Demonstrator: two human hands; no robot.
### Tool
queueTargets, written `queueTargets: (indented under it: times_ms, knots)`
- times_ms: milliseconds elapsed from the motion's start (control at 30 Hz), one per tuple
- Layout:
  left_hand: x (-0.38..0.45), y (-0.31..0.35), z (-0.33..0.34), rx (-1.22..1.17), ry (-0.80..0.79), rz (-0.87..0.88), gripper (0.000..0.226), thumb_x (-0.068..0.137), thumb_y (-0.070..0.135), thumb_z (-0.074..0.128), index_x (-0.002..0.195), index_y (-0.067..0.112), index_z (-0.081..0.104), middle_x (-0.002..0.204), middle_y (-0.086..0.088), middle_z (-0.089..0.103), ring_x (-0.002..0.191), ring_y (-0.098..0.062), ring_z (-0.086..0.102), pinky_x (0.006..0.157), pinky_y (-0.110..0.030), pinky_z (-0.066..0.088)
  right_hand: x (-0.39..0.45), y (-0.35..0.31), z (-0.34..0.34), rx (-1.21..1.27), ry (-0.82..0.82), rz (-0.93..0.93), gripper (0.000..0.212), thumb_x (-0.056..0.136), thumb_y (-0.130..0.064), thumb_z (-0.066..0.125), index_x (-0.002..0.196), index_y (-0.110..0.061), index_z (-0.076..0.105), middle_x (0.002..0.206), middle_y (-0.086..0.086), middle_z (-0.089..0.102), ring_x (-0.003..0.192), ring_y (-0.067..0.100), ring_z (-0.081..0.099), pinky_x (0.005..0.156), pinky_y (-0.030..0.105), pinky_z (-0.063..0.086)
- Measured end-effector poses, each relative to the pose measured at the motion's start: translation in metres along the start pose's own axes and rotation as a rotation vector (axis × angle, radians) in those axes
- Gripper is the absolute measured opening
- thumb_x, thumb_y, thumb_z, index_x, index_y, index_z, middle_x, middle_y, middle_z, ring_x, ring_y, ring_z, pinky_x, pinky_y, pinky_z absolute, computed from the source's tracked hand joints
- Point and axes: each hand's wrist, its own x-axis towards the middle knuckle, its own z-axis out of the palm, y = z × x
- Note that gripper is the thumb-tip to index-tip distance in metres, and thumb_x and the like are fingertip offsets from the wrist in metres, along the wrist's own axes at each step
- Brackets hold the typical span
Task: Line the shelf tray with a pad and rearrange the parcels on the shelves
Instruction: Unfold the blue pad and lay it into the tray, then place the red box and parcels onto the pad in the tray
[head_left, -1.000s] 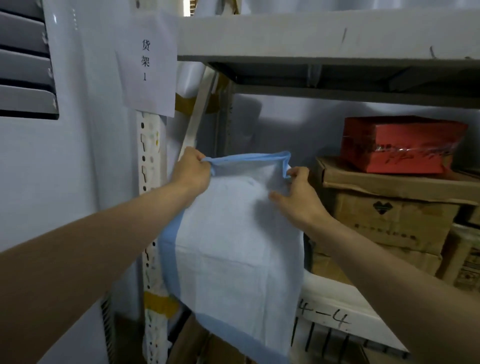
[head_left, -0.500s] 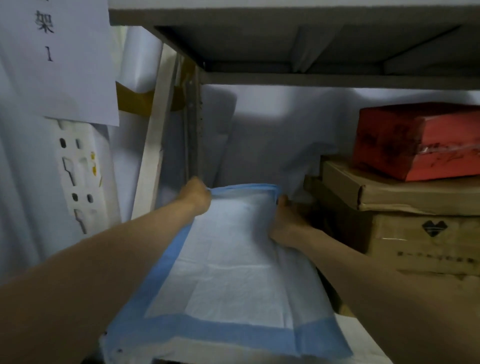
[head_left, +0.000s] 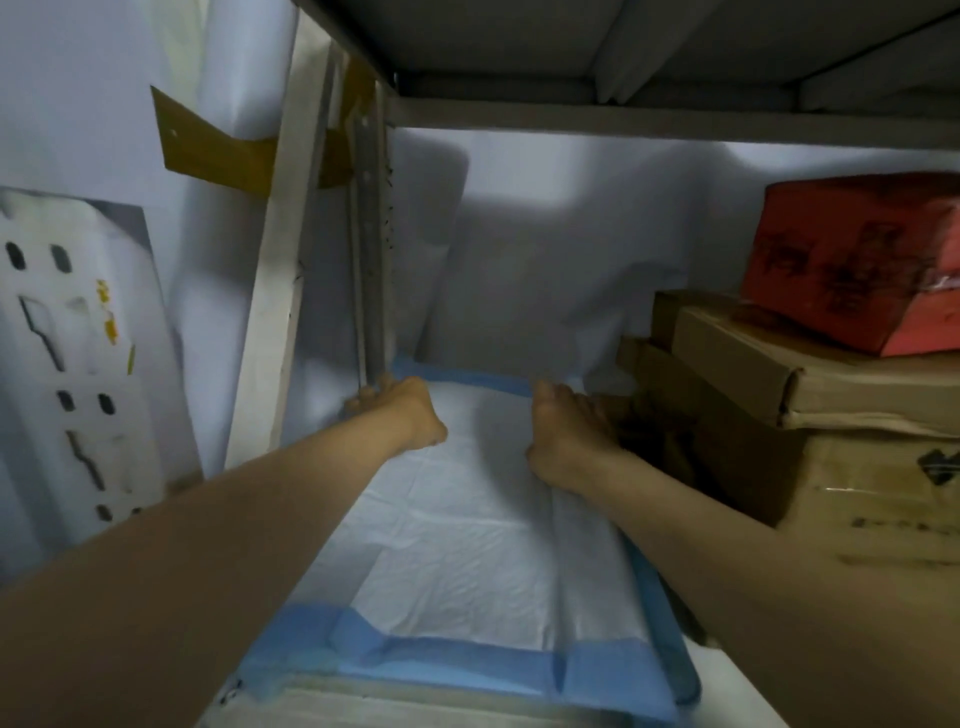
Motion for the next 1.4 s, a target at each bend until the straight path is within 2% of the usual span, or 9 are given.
queueTargets:
  times_ms: [133, 267, 467, 867, 1033, 1100, 1233, 1333, 1400]
  knots:
    - [-0.035, 0.000, -0.003, 0.111, -0.102, 0.113, 0.086, 0.087, 0.062, 0.058, 0.157, 0.030, 0.020, 0.167, -0.004, 0.001, 0.151, -0.037, 0.006, 0.117, -0.064, 0.014, -0.034, -0.002, -0.010, -0.159, -0.044, -0.127, 0.045, 0.096, -0.020, 0.055, 0.140, -0.014, 0.043, 0.143, 0.014, 0.038, 0.131, 0.034, 0.038, 0.108, 0.040, 0.032]
    - [-0.077, -0.005, 0.002, 0.204, -0.190, 0.226, 0.090, 0.082, 0.080, 0.045, 0.156, 0.039, 0.016, 0.167, 0.005, -0.003, 0.153, -0.029, -0.004, 0.119, -0.061, 0.003, -0.068, 0.008, -0.019, -0.287, 0.008, -0.199, 0.039, 0.098, -0.026, 0.053, 0.136, -0.014, 0.048, 0.138, 0.013, 0.043, 0.127, 0.033, 0.043, 0.101, 0.038, 0.037]
    - [-0.126, -0.011, 0.019, 0.307, -0.316, 0.220, 0.091, 0.081, 0.087, 0.027, 0.157, 0.043, 0.005, 0.167, 0.008, -0.003, 0.154, -0.029, -0.003, 0.118, -0.063, -0.004, -0.101, 0.019, -0.026, -0.245, -0.208, -0.201, 0.038, 0.100, -0.015, 0.046, 0.138, -0.012, 0.047, 0.139, 0.012, 0.043, 0.136, 0.035, 0.035, 0.104, 0.046, 0.043]
    - [-0.147, -0.012, 0.031, 0.262, -0.243, 0.152, 0.096, 0.077, 0.090, 0.023, 0.157, 0.042, 0.002, 0.167, 0.005, -0.004, 0.153, -0.031, -0.003, 0.117, -0.062, -0.010, -0.119, 0.023, -0.021, -0.182, -0.174, -0.212, 0.039, 0.098, 0.001, 0.042, 0.136, -0.002, 0.048, 0.140, 0.018, 0.045, 0.136, 0.037, 0.037, 0.108, 0.047, 0.043]
    - [-0.145, -0.032, 0.026, 0.261, -0.225, 0.092, 0.114, 0.059, 0.097, 0.013, 0.157, 0.038, 0.007, 0.168, 0.004, -0.002, 0.153, -0.028, -0.007, 0.119, -0.059, -0.009, -0.128, 0.027, -0.026, -0.135, -0.078, -0.236, 0.037, 0.095, 0.005, 0.046, 0.131, 0.001, 0.054, 0.132, 0.019, 0.052, 0.127, 0.036, 0.048, 0.099, 0.043, 0.048]
    - [-0.144, -0.030, 0.021, 0.235, -0.135, 0.097, 0.107, 0.069, 0.092, 0.022, 0.158, 0.034, 0.011, 0.168, 0.001, 0.004, 0.153, -0.029, 0.001, 0.121, -0.056, -0.003, -0.136, 0.029, -0.029, -0.096, -0.016, -0.281, 0.034, 0.094, 0.005, 0.047, 0.125, 0.000, 0.059, 0.126, 0.018, 0.054, 0.121, 0.036, 0.053, 0.093, 0.042, 0.049]
    - [-0.151, 0.013, 0.002, -0.232, 0.118, 0.204, 0.092, 0.078, 0.084, 0.041, 0.147, 0.023, 0.042, 0.153, -0.004, 0.043, 0.139, -0.026, 0.042, 0.115, -0.042, 0.029, -0.158, 0.040, -0.038, 0.044, 0.219, -0.457, 0.025, 0.096, -0.009, 0.054, 0.118, -0.006, 0.066, 0.118, 0.013, 0.061, 0.111, 0.033, 0.059, 0.086, 0.043, 0.053]
    - [-0.168, 0.066, -0.021, -0.718, 0.077, 0.248, 0.061, 0.085, 0.074, 0.041, 0.119, 0.026, 0.058, 0.122, -0.002, 0.060, 0.112, -0.021, 0.057, 0.100, -0.037, 0.040, -0.179, 0.066, -0.050, 0.081, 0.546, -0.630, 0.022, 0.094, -0.019, 0.056, 0.106, -0.007, 0.071, 0.099, 0.011, 0.066, 0.090, 0.032, 0.063, 0.070, 0.041, 0.053]
    - [-0.179, 0.095, -0.034, -1.005, -0.044, 0.212, 0.067, 0.087, 0.073, 0.042, 0.128, 0.021, 0.057, 0.124, -0.007, 0.062, 0.110, -0.025, 0.061, 0.100, -0.039, 0.046, -0.191, 0.088, -0.061, 0.098, 0.741, -0.657, 0.020, 0.090, -0.019, 0.056, 0.096, -0.008, 0.072, 0.086, 0.008, 0.063, 0.077, 0.030, 0.060, 0.062, 0.041, 0.049]
